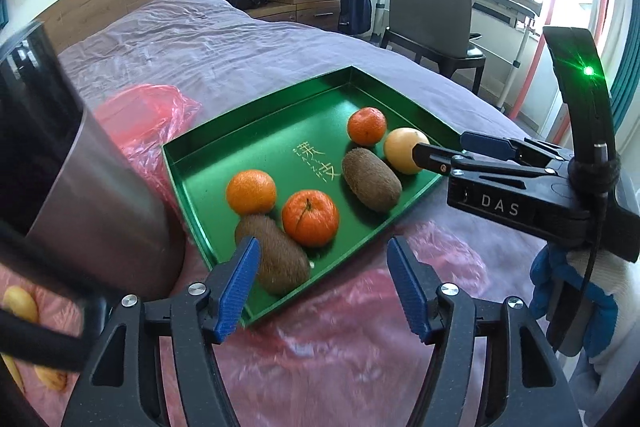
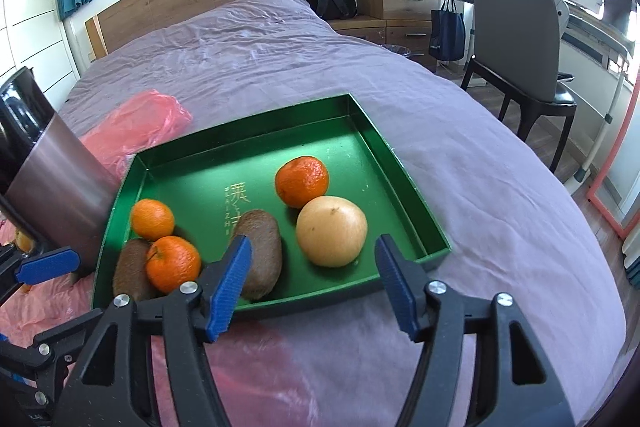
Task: Organize fruits
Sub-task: 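Withdraw both open tools from the tray toward the remaining fruits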
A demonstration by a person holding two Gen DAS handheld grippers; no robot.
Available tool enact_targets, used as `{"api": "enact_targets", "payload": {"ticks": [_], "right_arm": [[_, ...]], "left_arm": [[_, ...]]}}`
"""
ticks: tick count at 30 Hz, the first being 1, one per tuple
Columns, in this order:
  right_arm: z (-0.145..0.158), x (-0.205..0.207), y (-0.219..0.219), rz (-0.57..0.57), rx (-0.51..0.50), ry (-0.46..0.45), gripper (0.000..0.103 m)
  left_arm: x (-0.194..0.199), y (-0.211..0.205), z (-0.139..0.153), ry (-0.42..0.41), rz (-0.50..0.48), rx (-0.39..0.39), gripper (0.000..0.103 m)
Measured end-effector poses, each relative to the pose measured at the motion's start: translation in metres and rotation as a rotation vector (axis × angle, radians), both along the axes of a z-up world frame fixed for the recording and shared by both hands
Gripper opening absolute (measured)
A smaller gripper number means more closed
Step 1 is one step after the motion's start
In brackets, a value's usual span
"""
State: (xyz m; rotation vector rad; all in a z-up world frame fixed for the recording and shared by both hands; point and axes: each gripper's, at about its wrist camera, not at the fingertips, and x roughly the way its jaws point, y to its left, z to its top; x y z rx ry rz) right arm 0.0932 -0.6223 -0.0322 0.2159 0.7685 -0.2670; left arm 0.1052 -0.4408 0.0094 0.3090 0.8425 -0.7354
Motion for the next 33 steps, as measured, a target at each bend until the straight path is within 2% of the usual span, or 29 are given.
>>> {"api": "enact_targets", "payload": {"ticks": [7,16,20,33], "right_arm": [[0.018,-0.031,0.029,0.027,0.026,-0.011,0.103],[0.040,-0.067,0.090,0.111,0.048,-0.025,0.103],[0.045,-0.080,0.114,0.136,0.056,-0.027,0.103],[0.048,-0.103,0.224,0.345,0.055,0.008,0.103]], "left_arm": [[-0.028,0.038,0.020,-0.001,0.013,-0.014,0.060],[-0.057,0.103,0.041,-0.032,0.065,-0.004,0.061],[-0.067,0.138,0.047,-0.035,0.116,-0.007,0.066],[-0.092,0.245,0.042,-0.031,0.266,-0.012,0.069]]}}
